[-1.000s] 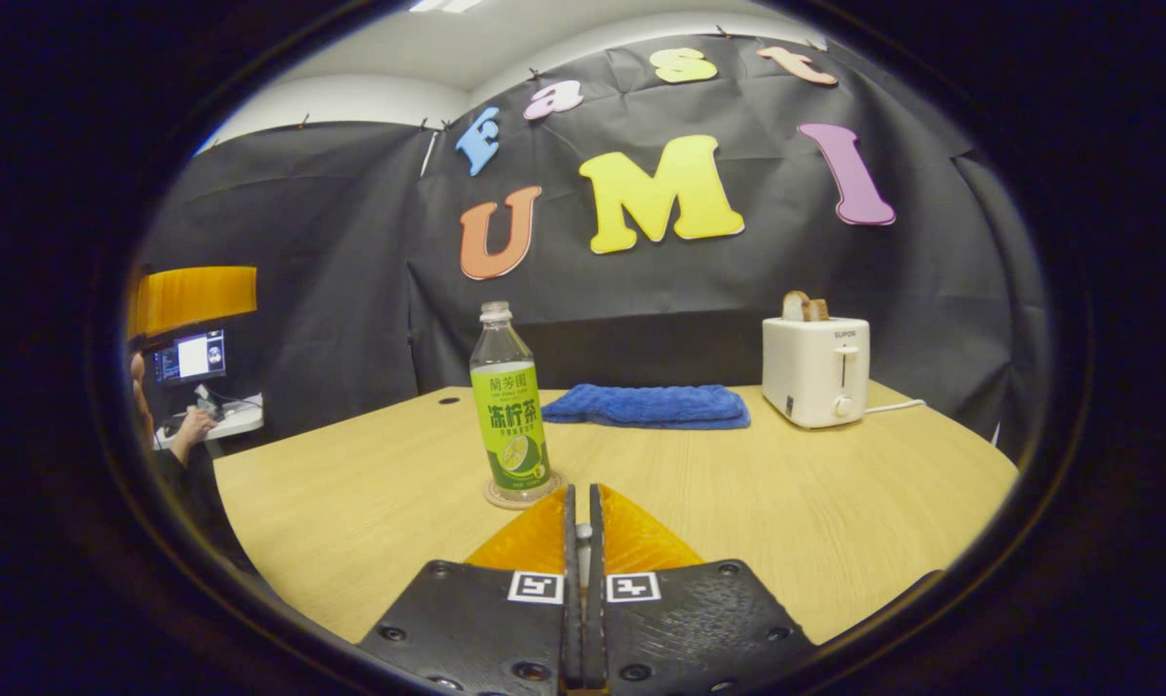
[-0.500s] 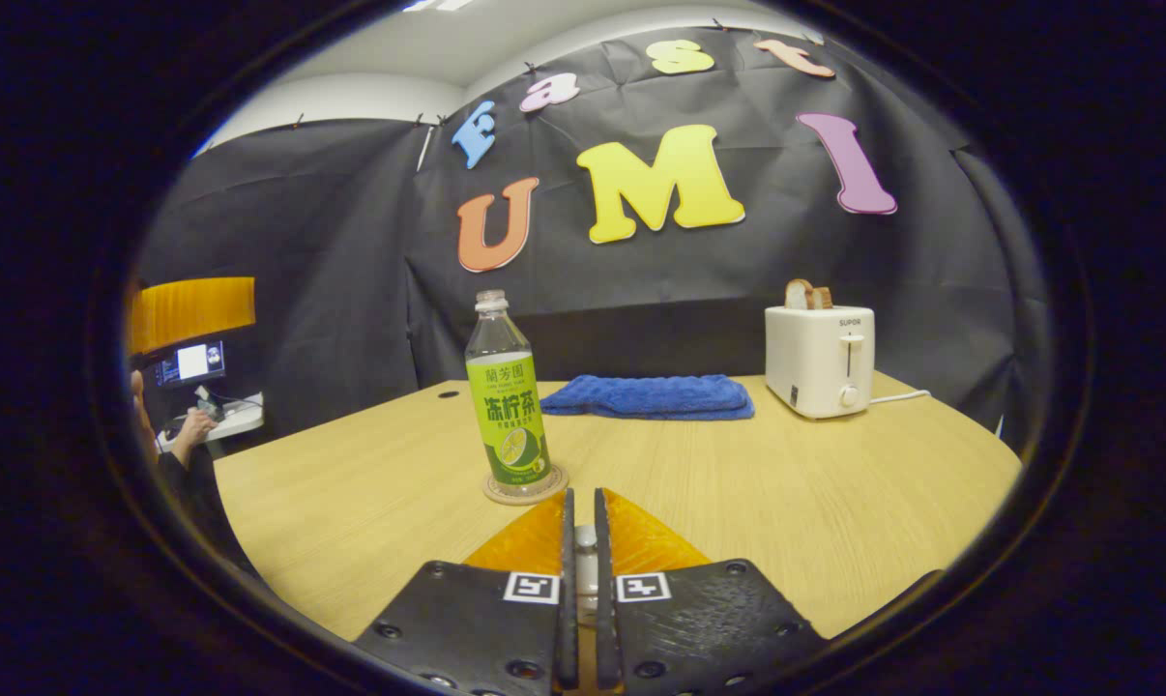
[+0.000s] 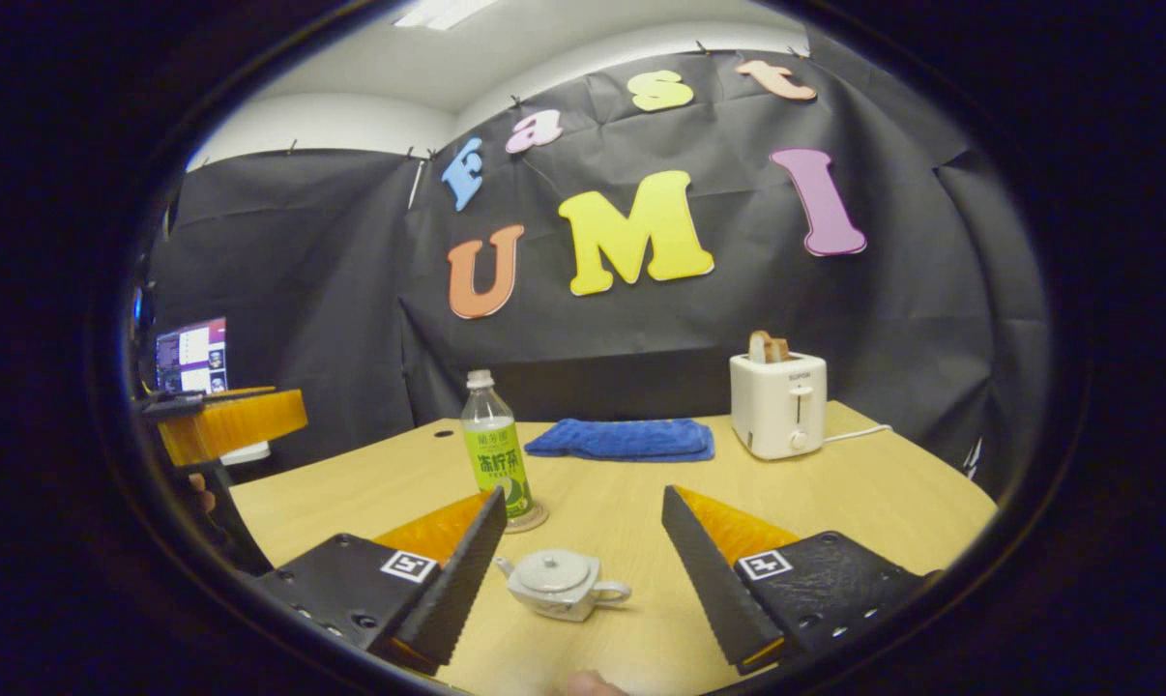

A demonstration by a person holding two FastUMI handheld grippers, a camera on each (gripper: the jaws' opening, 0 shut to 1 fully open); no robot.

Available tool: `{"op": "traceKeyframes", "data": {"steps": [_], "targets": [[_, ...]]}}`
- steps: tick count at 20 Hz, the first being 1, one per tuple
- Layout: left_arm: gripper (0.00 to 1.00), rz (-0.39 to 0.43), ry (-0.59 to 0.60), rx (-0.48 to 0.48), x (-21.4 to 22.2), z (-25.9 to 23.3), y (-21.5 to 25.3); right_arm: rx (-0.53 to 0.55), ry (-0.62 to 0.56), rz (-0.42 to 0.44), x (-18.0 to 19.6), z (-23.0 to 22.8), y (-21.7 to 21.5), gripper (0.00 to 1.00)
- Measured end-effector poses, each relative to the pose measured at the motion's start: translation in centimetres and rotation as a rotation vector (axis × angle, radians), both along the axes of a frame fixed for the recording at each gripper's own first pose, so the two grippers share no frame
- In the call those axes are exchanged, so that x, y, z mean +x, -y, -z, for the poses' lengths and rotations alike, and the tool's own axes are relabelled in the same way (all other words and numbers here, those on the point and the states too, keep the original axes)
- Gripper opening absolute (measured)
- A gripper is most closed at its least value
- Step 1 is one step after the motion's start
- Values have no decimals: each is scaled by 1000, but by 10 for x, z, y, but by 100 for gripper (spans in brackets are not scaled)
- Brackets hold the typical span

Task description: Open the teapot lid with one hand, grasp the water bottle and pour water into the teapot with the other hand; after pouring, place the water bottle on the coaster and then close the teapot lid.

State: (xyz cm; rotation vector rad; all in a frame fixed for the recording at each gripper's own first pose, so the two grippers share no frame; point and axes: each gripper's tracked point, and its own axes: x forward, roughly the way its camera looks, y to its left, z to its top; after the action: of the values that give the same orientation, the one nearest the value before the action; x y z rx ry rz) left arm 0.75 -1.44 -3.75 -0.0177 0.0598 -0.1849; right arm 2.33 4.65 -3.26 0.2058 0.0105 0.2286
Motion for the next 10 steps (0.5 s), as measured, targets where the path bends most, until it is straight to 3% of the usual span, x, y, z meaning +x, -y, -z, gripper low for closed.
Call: {"op": "traceKeyframes", "data": {"steps": [4,7,9,10], "targets": [[98,-20,-38,12,-5,6,4,-47,7,79,-30,-27,40,96],[98,-25,-79,1,-15,6,6,-91,89,103,-64,-62,58,92],[98,-31,-58,-3,-22,-6,5,-126,122,137,-81,-75,70,95],[98,-37,-34,-4,-25,-14,4,-144,132,153,-88,-79,74,92]]}}
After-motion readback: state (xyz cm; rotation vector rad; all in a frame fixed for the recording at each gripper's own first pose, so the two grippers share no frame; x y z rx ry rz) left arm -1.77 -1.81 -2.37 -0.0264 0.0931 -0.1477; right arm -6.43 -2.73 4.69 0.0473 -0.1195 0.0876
